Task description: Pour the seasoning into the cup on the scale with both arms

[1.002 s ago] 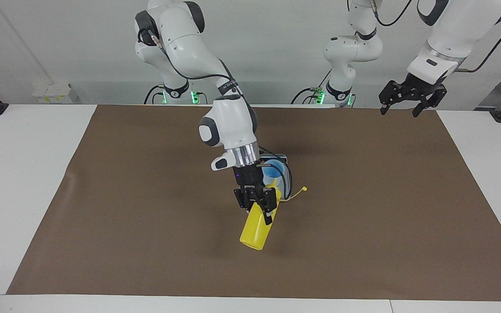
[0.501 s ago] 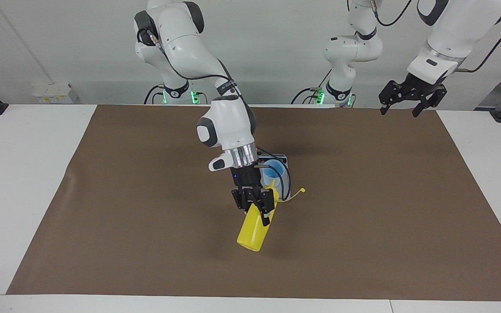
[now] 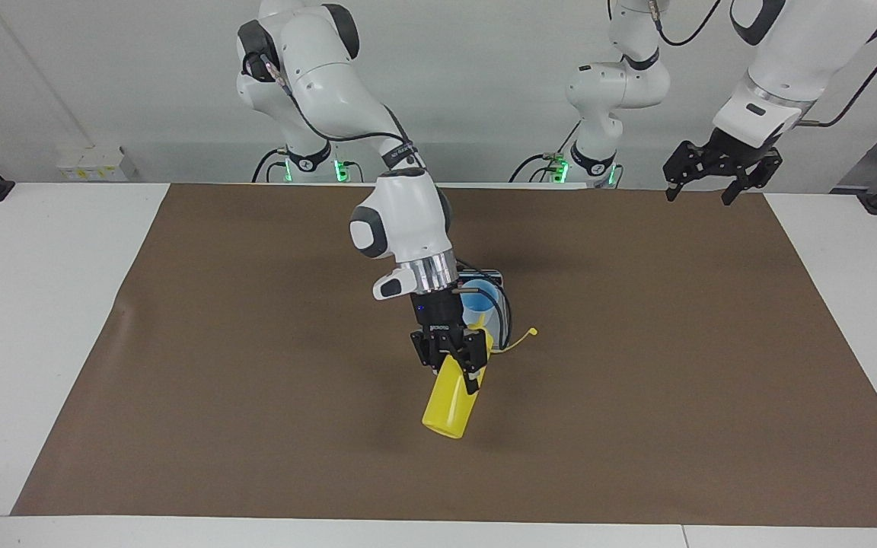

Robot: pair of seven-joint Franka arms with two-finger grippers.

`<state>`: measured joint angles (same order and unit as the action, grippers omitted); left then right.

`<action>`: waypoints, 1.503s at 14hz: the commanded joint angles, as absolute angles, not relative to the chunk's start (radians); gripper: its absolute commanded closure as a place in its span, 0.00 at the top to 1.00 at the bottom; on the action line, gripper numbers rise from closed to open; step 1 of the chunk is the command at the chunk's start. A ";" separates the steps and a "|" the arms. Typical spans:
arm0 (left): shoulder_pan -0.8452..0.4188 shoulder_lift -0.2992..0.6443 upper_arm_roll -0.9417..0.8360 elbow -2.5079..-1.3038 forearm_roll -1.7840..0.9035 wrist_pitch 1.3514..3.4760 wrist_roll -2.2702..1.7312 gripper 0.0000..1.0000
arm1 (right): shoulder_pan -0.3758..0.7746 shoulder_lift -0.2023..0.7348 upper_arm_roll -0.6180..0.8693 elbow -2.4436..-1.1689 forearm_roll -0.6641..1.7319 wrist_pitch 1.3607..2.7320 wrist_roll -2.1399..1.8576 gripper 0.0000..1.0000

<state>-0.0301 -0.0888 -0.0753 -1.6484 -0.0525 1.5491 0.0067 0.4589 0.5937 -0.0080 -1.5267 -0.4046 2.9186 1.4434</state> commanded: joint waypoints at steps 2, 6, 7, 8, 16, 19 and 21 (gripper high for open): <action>-0.015 -0.112 -0.081 -1.669 -0.061 1.539 0.014 1.00 | 0.479 0.607 -0.041 -1.503 -0.538 2.916 1.471 0.00; -0.015 -0.112 -0.081 -1.669 -0.061 1.539 0.014 1.00 | 0.497 0.601 -0.048 -1.525 -0.627 2.915 1.505 0.00; -0.015 -0.112 -0.081 -1.669 -0.061 1.539 0.014 1.00 | 0.503 0.600 -0.048 -1.532 -0.656 2.915 1.529 0.00; -0.015 -0.112 -0.081 -1.669 -0.061 1.539 0.014 1.00 | 0.512 0.598 -0.049 -1.540 -0.691 2.913 1.552 0.00; -0.015 -0.112 -0.081 -1.669 -0.061 1.539 0.014 1.00 | 0.517 0.572 -0.034 -1.552 -0.815 2.867 1.732 0.00; -0.015 -0.112 -0.081 -1.669 -0.061 1.539 0.014 1.00 | 0.512 0.519 -0.029 -1.566 -0.798 2.818 1.761 0.00; -0.015 -0.112 -0.081 -1.669 -0.061 1.539 0.014 1.00 | 0.509 0.464 -0.029 -1.615 -0.753 2.793 1.769 0.00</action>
<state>-0.0301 -0.0888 -0.0753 -1.6483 -0.0525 1.5491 0.0067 0.5155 0.5453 -0.0343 -1.5470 -0.7814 2.8205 1.7461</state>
